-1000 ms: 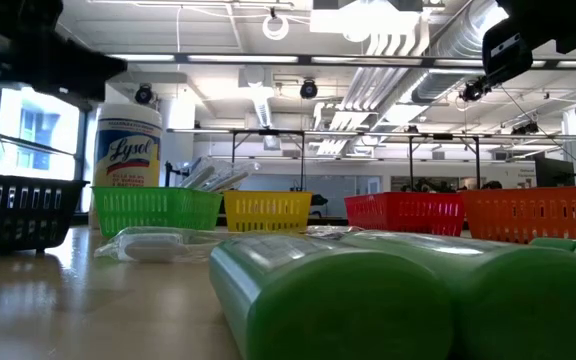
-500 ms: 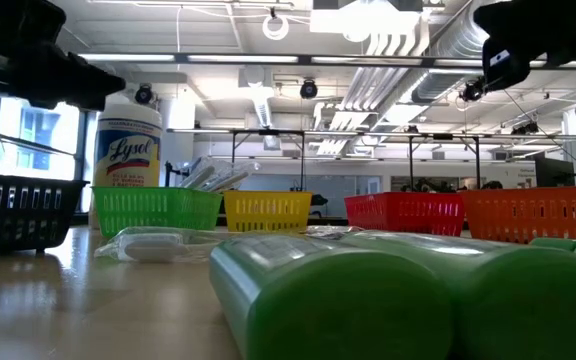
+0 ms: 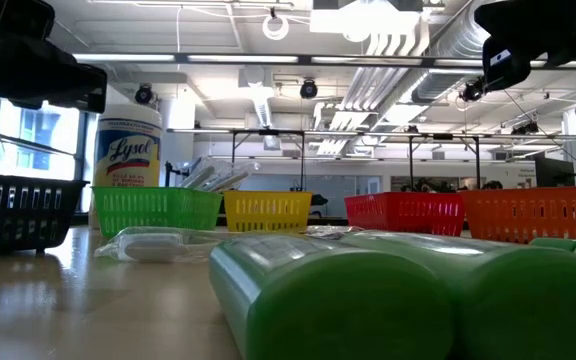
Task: Pick & Place Travel size toiletries
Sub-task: Put the top right black comb into the red basket
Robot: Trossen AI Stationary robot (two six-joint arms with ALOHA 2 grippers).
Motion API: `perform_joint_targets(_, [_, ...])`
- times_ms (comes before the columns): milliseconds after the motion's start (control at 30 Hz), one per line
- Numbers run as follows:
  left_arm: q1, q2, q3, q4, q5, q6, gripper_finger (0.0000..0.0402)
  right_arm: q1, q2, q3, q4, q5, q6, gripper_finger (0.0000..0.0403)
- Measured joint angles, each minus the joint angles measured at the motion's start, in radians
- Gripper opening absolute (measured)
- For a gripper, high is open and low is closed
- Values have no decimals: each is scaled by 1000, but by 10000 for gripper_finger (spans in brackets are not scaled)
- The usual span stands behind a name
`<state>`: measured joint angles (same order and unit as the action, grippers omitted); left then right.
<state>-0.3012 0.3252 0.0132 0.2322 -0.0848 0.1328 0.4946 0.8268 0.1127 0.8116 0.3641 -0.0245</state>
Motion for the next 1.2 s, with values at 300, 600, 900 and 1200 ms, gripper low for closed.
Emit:
perform_joint_targets(300, [0, 0, 0, 52, -11, -5, 0, 0, 0, 0, 0, -44, 1, 2])
perform_joint_targets(600, [0, 0, 0, 12, -12, 20, 0, 1, 4, 175, -440, 96, 127, 2])
perform_joint_targets(900, [0, 0, 0, -21, -12, -8, 0, 4, 155, 567, -1292, -2, 562, 2])
perform_joint_targets(1200, [0, 0, 0, -26, -12, -11, 0, 128, 348, 788, -1929, -245, 899, 2])
